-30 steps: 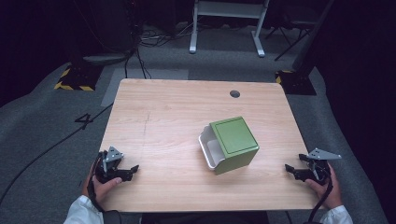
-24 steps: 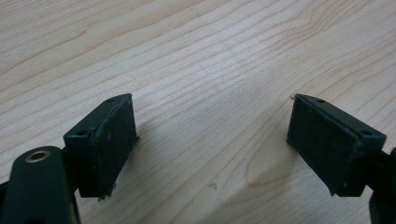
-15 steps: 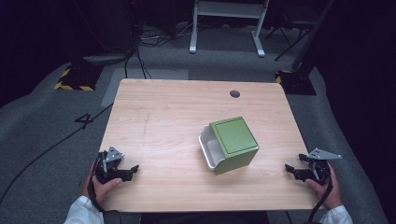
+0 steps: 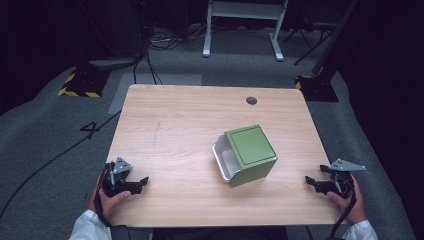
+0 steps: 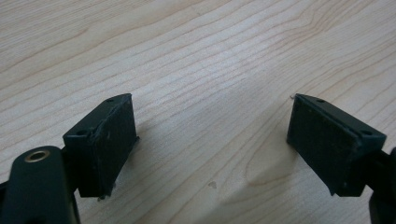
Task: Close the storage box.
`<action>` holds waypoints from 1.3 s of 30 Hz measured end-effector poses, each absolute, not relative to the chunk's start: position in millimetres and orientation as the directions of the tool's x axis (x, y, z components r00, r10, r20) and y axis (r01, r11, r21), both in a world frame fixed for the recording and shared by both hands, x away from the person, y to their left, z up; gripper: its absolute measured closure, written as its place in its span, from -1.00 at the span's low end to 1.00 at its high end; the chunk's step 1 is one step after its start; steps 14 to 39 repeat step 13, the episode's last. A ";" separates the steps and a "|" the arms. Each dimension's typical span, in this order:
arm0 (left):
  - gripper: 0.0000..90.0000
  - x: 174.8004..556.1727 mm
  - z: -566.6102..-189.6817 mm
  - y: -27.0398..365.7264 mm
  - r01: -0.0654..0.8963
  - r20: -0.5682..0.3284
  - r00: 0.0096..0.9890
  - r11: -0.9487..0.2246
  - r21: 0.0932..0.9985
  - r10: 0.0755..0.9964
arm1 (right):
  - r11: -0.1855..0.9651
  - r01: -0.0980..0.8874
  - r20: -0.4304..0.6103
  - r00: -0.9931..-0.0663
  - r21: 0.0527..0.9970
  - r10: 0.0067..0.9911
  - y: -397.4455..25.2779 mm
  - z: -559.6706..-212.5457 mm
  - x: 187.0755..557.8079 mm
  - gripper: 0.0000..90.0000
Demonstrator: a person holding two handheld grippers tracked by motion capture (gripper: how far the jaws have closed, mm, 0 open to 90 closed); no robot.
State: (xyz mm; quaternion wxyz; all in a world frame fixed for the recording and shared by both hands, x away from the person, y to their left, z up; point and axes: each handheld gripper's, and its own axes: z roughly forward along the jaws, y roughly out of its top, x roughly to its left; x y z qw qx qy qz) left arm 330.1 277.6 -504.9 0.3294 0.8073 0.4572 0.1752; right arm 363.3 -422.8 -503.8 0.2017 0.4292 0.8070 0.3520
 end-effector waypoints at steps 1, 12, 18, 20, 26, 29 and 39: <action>-0.65 330.3 -504.8 277.6 0.623 -0.016 0.521 -0.368 0.690 0.854 | 0.384 0.551 -0.023 -0.550 0.741 0.835 -422.8 -503.8 363.4 -0.66; -0.66 330.1 -504.7 277.3 0.626 -0.015 0.516 -0.365 0.689 0.856 | 0.382 0.552 -0.021 -0.550 0.741 0.835 -422.9 -503.8 363.6 -0.66; -0.66 330.1 -504.8 277.4 0.625 -0.016 0.517 -0.365 0.690 0.856 | 0.382 0.553 -0.020 -0.550 0.741 0.835 -423.1 -503.9 363.7 -0.66; -0.66 330.1 -504.8 277.4 0.625 -0.016 0.517 -0.365 0.690 0.856 | 0.382 0.553 -0.020 -0.550 0.741 0.835 -423.1 -503.9 363.7 -0.66; -0.66 330.1 -504.8 277.4 0.625 -0.016 0.517 -0.365 0.690 0.856 | 0.382 0.553 -0.020 -0.550 0.741 0.835 -423.1 -503.9 363.7 -0.66; -0.66 330.1 -504.8 277.4 0.625 -0.016 0.517 -0.365 0.690 0.856 | 0.382 0.553 -0.020 -0.550 0.741 0.835 -423.1 -503.9 363.7 -0.66; -0.66 330.1 -504.8 277.4 0.625 -0.016 0.517 -0.365 0.690 0.856 | 0.382 0.553 -0.020 -0.550 0.741 0.835 -423.1 -503.9 363.7 -0.66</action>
